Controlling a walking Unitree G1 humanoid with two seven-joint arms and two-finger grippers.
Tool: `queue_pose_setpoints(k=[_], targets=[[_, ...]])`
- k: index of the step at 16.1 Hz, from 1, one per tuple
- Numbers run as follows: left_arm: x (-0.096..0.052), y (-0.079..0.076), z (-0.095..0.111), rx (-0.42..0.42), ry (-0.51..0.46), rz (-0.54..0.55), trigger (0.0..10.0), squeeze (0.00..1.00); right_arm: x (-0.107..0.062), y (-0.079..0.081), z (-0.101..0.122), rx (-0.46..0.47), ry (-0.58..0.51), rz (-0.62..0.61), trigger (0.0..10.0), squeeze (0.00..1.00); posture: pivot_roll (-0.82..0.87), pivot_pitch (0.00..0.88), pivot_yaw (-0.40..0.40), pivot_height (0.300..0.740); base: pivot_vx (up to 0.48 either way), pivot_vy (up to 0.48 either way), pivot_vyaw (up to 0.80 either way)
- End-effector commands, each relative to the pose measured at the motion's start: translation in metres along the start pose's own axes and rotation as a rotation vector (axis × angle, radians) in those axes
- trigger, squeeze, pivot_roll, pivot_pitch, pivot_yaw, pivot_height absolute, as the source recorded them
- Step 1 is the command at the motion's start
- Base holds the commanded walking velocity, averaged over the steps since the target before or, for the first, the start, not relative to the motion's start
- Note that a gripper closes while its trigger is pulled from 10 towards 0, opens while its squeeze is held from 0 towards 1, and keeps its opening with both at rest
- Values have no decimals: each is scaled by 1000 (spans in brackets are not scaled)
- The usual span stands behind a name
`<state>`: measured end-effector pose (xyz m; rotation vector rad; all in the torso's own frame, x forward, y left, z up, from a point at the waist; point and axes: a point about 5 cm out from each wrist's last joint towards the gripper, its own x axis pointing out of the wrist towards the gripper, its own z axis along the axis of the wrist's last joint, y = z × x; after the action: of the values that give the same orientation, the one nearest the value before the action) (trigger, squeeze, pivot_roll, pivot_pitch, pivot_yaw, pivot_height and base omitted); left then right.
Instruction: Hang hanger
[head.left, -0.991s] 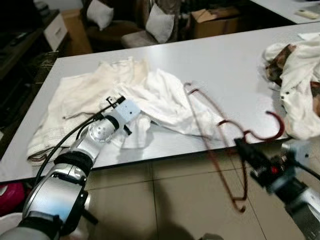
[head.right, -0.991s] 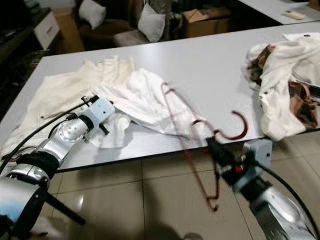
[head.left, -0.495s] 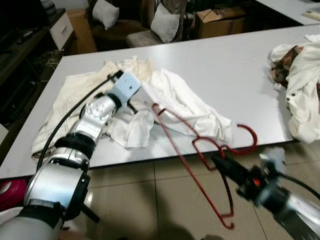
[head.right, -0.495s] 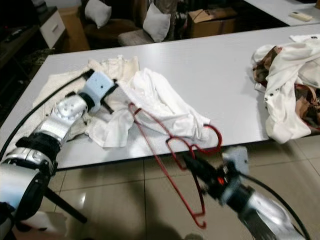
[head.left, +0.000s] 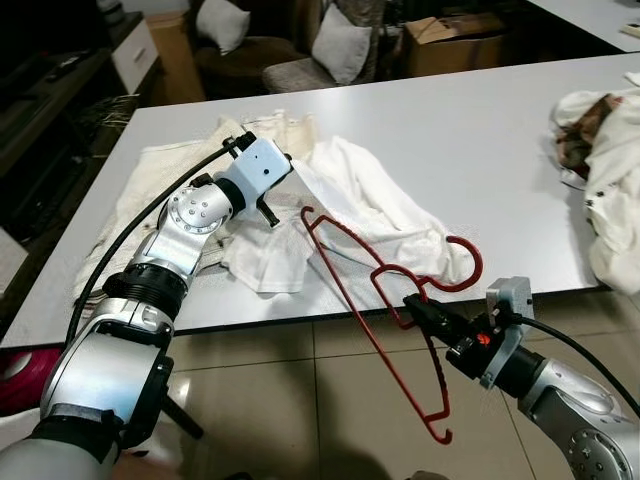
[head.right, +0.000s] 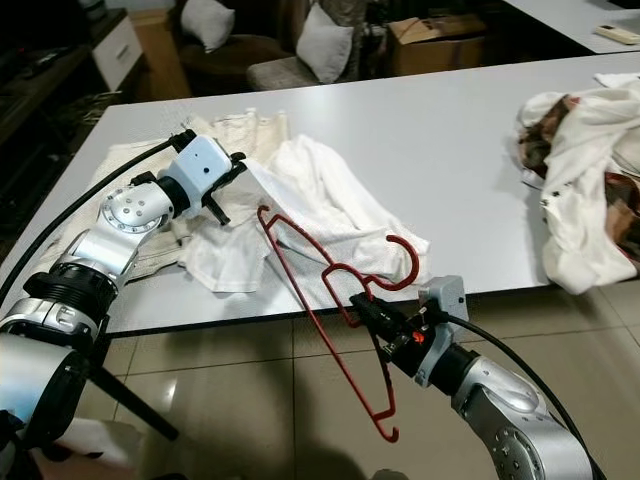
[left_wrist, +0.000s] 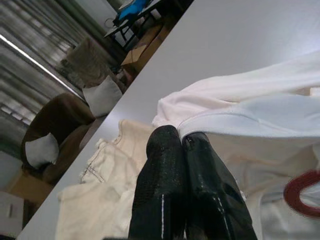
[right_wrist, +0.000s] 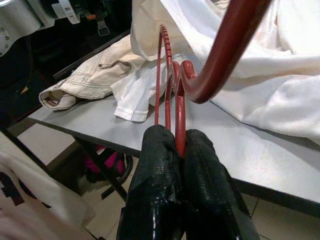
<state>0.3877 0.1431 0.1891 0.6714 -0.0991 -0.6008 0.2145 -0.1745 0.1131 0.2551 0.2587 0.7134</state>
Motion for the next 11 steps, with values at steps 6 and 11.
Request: queue_pose_setpoints(k=[6, 11], targets=[[0, -7, 14, 54, -29, -74, 0, 0, 8, -10, 6, 131, 55, 1, 10000, 0, -235, 0, 99, 740, 0, 0, 0], [-6, -16, 15, 82, -10, -164, 0, 0, 16, -31, 15, 288, -4, -132, 10000, 0, -227, 0, 92, 740, 0, 0, 0]])
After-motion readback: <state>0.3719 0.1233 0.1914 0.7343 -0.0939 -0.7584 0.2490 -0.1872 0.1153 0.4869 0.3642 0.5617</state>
